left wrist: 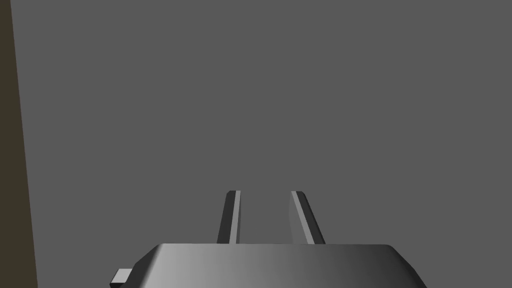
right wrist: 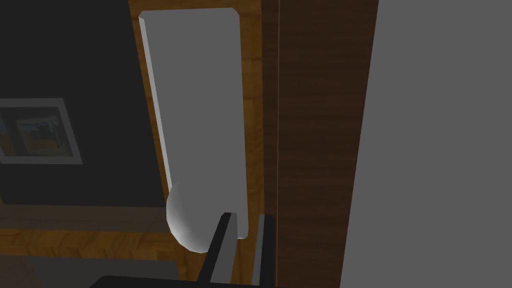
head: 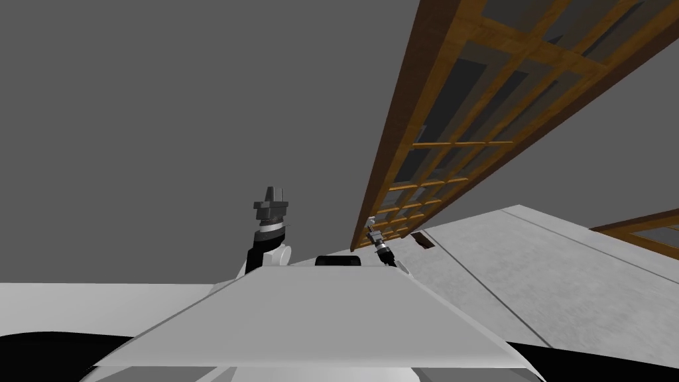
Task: Pull the door open
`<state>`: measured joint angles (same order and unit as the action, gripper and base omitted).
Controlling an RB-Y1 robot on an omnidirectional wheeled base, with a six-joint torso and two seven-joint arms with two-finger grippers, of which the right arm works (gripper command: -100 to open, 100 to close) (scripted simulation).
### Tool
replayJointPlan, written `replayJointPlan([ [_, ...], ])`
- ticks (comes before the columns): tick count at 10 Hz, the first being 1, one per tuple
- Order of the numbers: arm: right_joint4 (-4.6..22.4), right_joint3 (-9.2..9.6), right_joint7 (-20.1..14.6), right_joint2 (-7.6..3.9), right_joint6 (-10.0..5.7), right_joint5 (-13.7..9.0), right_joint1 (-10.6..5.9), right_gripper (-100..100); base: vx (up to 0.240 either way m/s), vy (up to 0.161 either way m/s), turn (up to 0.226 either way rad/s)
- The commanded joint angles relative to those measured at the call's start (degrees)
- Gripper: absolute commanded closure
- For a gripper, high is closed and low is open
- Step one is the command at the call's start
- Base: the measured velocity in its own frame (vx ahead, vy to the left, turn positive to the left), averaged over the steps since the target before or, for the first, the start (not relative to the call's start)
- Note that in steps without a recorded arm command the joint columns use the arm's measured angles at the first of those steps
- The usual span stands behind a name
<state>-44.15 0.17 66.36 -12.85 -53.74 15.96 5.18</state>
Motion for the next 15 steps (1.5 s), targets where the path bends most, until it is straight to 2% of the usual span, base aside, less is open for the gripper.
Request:
replayJointPlan([
  [1, 0.74, -0.54, -0.28, -0.85, -1.00, -0.47, -0.01, -100, -0.196, 0.015, 0.093],
  [5, 2.29, -2.13, -0.99, -3.38, -3.63, -1.87, 0.58, -100, -0.182, -0.007, 0.062],
  [6, 2.51, -2.35, -1.10, -3.74, -4.00, -2.07, 0.66, -100, -0.158, -0.127, 0.027],
  [7, 2.29, -2.17, -0.96, -3.43, -3.64, -1.91, 0.74, -100, -0.076, -0.062, 0.009],
  [8, 3.35, -4.63, -1.63, -3.22, -4.66, -0.11, 0.39, -100, 0.058, 0.016, 0.091],
  [11, 4.65, -8.35, -2.61, -2.76, -5.78, 2.75, -0.12, -100, 0.132, 0.037, 0.075],
  [15, 6.71, -14.26, -4.19, -2.03, -7.55, 7.31, -0.93, -100, 0.095, 0.043, 0.073],
])
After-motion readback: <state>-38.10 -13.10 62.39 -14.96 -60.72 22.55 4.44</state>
